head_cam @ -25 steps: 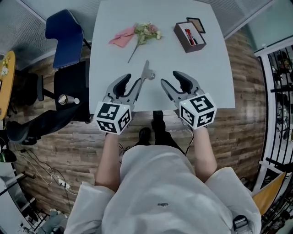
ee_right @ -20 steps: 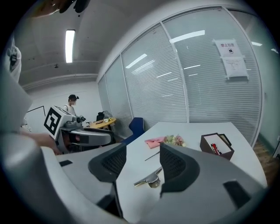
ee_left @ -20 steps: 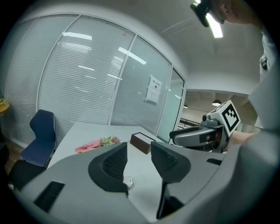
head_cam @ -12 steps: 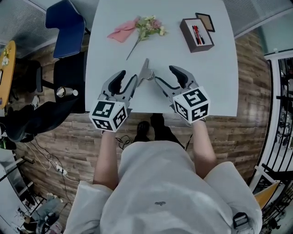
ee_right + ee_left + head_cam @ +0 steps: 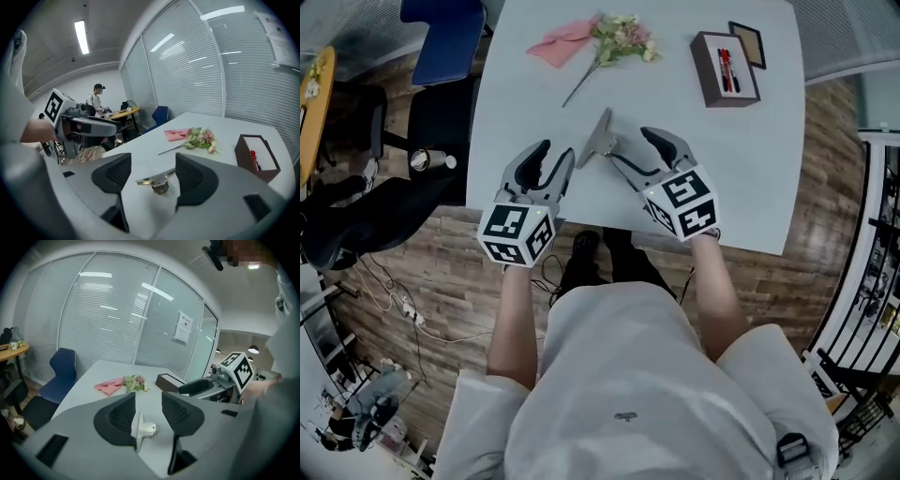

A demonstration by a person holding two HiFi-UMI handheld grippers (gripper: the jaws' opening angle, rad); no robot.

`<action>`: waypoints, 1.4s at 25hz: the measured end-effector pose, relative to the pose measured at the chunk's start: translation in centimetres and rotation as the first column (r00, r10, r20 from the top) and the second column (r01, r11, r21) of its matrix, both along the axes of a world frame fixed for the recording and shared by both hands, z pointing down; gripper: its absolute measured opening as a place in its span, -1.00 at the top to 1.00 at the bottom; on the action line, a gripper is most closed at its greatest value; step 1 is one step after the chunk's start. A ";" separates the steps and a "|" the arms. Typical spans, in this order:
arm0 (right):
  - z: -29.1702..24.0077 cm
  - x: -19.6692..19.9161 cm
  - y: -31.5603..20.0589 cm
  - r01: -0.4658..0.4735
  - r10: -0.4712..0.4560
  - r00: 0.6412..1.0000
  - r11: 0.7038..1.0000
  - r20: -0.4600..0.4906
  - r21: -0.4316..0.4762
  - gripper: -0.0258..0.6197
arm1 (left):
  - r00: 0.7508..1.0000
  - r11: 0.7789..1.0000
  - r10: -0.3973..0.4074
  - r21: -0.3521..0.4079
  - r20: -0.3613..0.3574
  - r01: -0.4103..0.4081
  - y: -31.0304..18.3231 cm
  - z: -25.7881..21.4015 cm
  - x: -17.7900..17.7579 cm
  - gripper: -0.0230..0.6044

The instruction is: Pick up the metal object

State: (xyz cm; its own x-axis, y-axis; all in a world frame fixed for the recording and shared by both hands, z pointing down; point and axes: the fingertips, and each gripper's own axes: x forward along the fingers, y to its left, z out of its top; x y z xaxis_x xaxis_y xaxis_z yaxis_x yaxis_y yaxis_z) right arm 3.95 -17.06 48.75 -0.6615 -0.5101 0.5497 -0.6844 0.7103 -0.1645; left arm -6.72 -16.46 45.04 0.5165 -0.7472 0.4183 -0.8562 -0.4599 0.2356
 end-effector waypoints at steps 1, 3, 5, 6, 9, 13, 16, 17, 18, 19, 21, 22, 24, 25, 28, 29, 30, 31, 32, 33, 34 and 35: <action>0.4 -0.2 -0.1 0.012 -0.012 1.000 1.000 -0.005 -0.007 0.04 | 1.000 1.000 -0.009 -0.005 0.001 0.009 0.0 0.2 -0.1 0.38; 1.4 -0.5 0.0 0.037 -0.037 0.999 0.999 -0.017 -0.019 0.01 | 1.000 0.999 -0.028 -0.015 0.006 0.028 0.0 0.7 -0.2 0.38; 2.5 -0.8 0.1 0.060 -0.061 0.997 0.998 -0.037 -0.030 -0.01 | 0.999 0.999 -0.044 -0.022 0.015 0.044 0.2 1.0 -0.1 0.38; 3.1 -0.9 0.2 0.070 -0.071 0.996 0.997 -0.046 -0.034 -0.01 | 0.999 0.998 -0.049 -0.026 0.021 0.049 0.2 1.2 -0.1 0.38; 4.7 -1.3 -0.2 0.093 -0.096 0.994 0.995 -0.059 -0.044 -0.02 | 0.998 0.998 -0.060 -0.034 0.033 0.062 0.1 1.7 -0.1 0.38; 6.7 -2.1 -0.7 0.106 -0.109 0.992 0.993 -0.065 -0.058 -0.02 | 0.997 0.996 -0.070 -0.045 0.039 0.071 -0.2 2.4 -0.4 0.38; 8.1 -2.9 -0.8 0.126 -0.132 0.988 0.989 -0.080 -0.077 -0.02 | 0.997 0.996 -0.072 -0.053 0.038 0.073 -0.4 3.2 -0.5 0.38; 8.7 -3.1 -0.9 0.136 -0.143 0.986 0.988 -0.091 -0.080 -0.02 | 0.997 0.996 -0.070 -0.055 0.039 0.072 -0.6 3.5 -0.5 0.38; 9.3 -3.3 -1.0 0.144 -0.152 0.983 0.986 -0.102 -0.082 -0.03 | 0.997 0.996 -0.068 -0.057 0.042 0.071 -0.7 3.8 -0.5 0.38; 9.9 -3.4 -1.0 0.149 -0.158 0.981 0.985 -0.111 -0.086 -0.03 | 0.997 0.996 -0.066 -0.058 0.044 0.069 -0.8 4.1 -0.5 0.38; 10.9 -3.7 -1.1 0.154 -0.166 0.978 0.983 -0.124 -0.098 -0.03 | 0.997 0.996 -0.066 -0.063 0.044 0.068 -0.9 4.4 -0.8 0.39; 11.4 -3.8 -1.0 0.157 -0.170 0.977 0.982 -0.132 -0.104 -0.03 | 0.997 0.995 -0.066 -0.066 0.043 0.069 -1.0 4.6 -0.9 0.39; 12.5 -3.9 -1.0 0.164 -0.180 0.971 0.980 -0.155 -0.112 -0.02 | 0.997 0.995 -0.067 -0.070 0.042 0.070 -1.1 4.9 -1.2 0.39; 13.0 -4.0 -1.0 0.167 -0.185 0.968 0.979 -0.170 -0.114 -0.02 | 0.997 0.995 -0.069 -0.071 0.041 0.071 -1.1 5.1 -1.3 0.39; 14.2 -4.2 -0.9 0.176 -0.197 0.959 0.978 -0.202 -0.115 -0.02 | 0.996 0.993 -0.077 -0.081 0.035 0.080 -1.0 5.8 -1.7 0.39; 14.7 -4.1 -0.9 0.181 -0.203 0.956 0.977 -0.213 -0.116 -0.02 | 0.996 0.993 -0.081 -0.085 0.034 0.083 -0.9 6.1 -1.8 0.39; 15.1 -4.1 -1.0 0.186 -0.208 0.952 0.976 -0.224 -0.115 -0.02 | 0.996 0.992 -0.084 -0.088 0.034 0.086 -0.8 6.2 -1.9 0.39; 15.5 -4.1 -1.1 0.189 -0.212 0.949 0.975 -0.234 -0.114 -0.02 | 0.996 0.992 -0.086 -0.088 0.036 0.089 -0.8 6.3 -2.0 0.39; 15.8 -4.1 -1.3 0.190 -0.212 0.947 0.975 -0.242 -0.113 -0.02 | 0.995 0.992 -0.089 -0.087 0.039 0.092 -0.8 6.4 -2.1 0.39; 16.2 -4.2 -1.6 0.187 -0.210 0.946 0.976 -0.247 -0.112 -0.02 | 0.995 0.992 -0.093 -0.087 0.040 0.096 -0.8 6.4 -2.4 0.39; 16.4 -4.3 -1.8 0.185 -0.208 0.946 0.976 -0.250 -0.114 -0.02 | 0.995 0.991 -0.097 -0.089 0.039 0.100 -0.7 6.4 -2.6 0.39; 16.7 -4.3 -1.9 0.185 -0.210 0.945 0.976 -0.252 -0.119 -0.02 | 0.994 0.990 -0.101 -0.094 0.038 0.104 -0.7 6.5 -2.7 0.39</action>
